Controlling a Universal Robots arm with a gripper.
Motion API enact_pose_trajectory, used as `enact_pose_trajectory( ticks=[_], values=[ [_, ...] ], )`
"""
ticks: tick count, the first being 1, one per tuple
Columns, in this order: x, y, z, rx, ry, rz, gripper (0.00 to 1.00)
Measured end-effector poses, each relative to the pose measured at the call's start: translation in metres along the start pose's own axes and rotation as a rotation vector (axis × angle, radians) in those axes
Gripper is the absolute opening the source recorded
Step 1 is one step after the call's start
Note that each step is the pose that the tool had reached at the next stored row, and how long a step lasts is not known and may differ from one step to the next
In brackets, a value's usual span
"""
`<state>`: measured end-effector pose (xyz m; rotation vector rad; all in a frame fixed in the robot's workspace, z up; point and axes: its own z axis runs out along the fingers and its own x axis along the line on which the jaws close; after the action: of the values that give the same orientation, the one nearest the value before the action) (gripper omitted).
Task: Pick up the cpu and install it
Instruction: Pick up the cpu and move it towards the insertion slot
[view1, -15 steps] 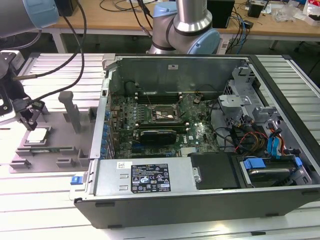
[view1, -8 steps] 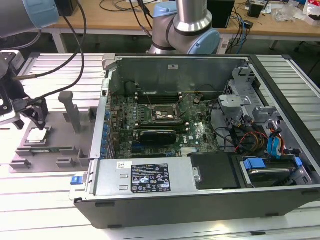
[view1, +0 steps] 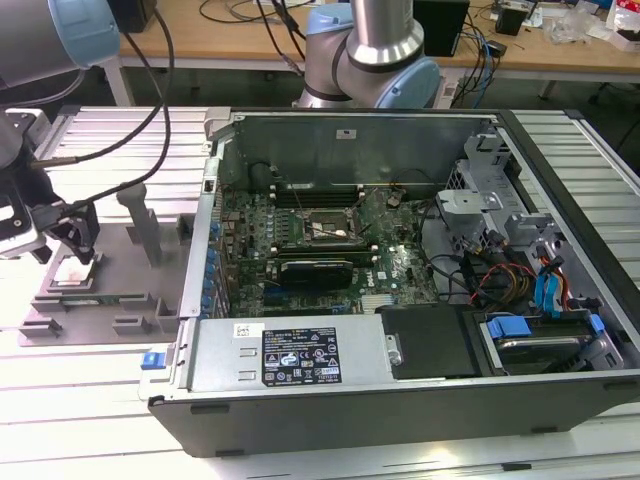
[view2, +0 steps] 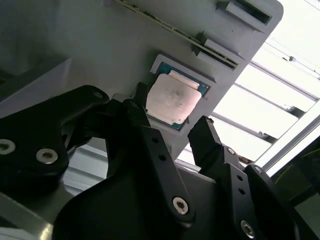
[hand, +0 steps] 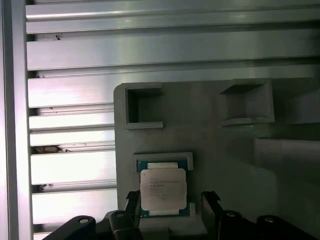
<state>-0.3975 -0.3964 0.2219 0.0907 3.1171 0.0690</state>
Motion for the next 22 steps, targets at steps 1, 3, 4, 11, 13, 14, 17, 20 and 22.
enact_pose_trajectory(
  ticks=[1, 3, 4, 11, 13, 14, 17, 20, 22],
  values=[
    [0.0000, 0.0000, 0.0016, 0.0000, 0.0002, -0.003, 0.60],
    [0.0001, -0.0002, 0.0044, -0.0001, 0.0004, -0.008, 0.60],
    [0.0001, -0.0002, 0.0050, -0.0002, 0.0005, -0.009, 0.60],
    [0.0020, -0.0006, 0.0113, -0.0016, 0.0036, -0.079, 0.60],
    [0.0025, -0.0007, 0.0127, -0.0018, 0.0034, -0.079, 0.60],
    [0.0027, -0.0008, 0.0141, -0.0017, 0.0035, -0.079, 0.60],
    [0.0029, -0.0010, 0.0220, -0.0016, 0.0038, -0.079, 0.60],
    [0.0032, 0.0017, 0.0261, -0.0016, 0.0042, -0.079, 0.60],
    [0.0033, 0.0034, 0.0294, -0.0013, 0.0043, -0.079, 0.60]
  ],
)
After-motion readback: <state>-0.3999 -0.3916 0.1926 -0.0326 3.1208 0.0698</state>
